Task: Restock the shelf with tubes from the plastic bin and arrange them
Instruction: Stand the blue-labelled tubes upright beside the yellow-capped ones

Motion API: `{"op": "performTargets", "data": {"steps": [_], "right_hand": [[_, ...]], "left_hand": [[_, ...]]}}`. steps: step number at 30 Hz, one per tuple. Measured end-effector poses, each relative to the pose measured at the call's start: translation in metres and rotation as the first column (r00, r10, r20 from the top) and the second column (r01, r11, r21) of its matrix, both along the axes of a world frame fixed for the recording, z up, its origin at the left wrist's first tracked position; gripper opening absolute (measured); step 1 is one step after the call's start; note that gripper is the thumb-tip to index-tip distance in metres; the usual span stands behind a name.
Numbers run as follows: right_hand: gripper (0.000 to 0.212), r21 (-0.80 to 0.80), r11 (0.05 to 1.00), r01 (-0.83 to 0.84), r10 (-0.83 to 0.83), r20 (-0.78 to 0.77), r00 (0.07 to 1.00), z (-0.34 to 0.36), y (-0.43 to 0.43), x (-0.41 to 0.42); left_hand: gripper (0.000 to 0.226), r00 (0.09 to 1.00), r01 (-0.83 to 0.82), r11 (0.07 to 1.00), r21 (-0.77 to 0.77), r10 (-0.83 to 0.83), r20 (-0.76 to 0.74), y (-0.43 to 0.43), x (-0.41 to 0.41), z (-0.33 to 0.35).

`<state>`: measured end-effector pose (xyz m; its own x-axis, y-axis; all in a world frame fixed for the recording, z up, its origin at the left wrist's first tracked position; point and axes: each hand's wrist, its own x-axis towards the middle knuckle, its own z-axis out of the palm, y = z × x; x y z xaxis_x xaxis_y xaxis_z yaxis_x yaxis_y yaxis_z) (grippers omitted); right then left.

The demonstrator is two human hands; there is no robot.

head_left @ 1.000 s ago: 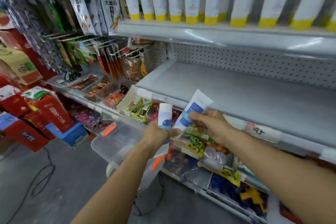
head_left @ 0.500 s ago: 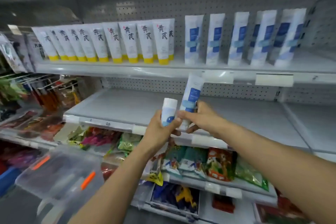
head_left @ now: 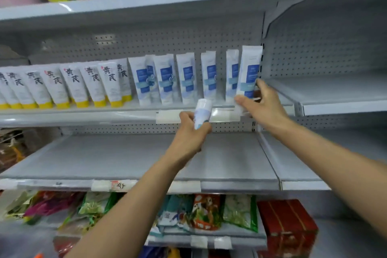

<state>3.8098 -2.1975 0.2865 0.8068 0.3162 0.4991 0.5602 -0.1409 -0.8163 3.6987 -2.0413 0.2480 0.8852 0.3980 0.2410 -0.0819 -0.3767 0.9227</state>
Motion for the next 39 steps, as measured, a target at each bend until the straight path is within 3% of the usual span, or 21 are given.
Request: {"op": "performTargets", "data": {"steps": [6, 11, 25, 29, 31, 33, 36, 39], "right_hand": [[0.048, -0.051, 0.983, 0.176, -0.178, -0.029, 0.984, 0.029, -0.018, 0.064], [0.047, -0.196, 0.969, 0.150, -0.173, -0.108, 0.979, 0.028, -0.003, 0.107], [0.056, -0.196, 0.973, 0.124, -0.159, -0.177, 0.971, 0.024, 0.025, 0.166], [0.068, -0.292, 0.943, 0.161, -0.219, -0.180, 0.959, 0.025, 0.023, 0.167], [0.078, -0.333, 0.908, 0.255, -0.290, -0.061, 0.955, 0.024, 0.019, 0.160], [0.072, -0.318, 0.886, 0.337, -0.279, 0.214, 0.936, 0.023, 0.013, 0.144], [0.073, -0.351, 0.880, 0.318, -0.083, 0.546, 0.833, 0.025, 0.000, 0.114], [0.072, -0.558, 0.770, 0.310, 0.211, 0.681, 0.701, 0.028, -0.012, 0.094]], "left_hand": [[0.037, 0.995, 0.097, 0.977, 0.188, -0.089, -0.050, 0.006, 0.037, 0.023], [0.039, 0.992, 0.123, 0.958, 0.261, -0.117, -0.037, 0.011, 0.063, 0.028], [0.038, 0.990, 0.142, 0.929, 0.343, -0.135, -0.044, 0.019, 0.092, 0.037], [0.037, 0.990, 0.138, 0.931, 0.338, -0.127, -0.055, 0.016, 0.091, 0.040], [0.038, 0.988, 0.147, 0.936, 0.320, -0.126, -0.084, 0.014, 0.089, 0.041], [0.037, 0.985, 0.155, 0.942, 0.298, -0.125, -0.117, 0.013, 0.087, 0.042], [0.036, 0.980, 0.173, 0.957, 0.232, -0.143, -0.142, 0.006, 0.085, 0.045], [0.040, 0.974, 0.180, 0.972, 0.152, -0.155, -0.164, -0.006, 0.087, 0.046]]}}
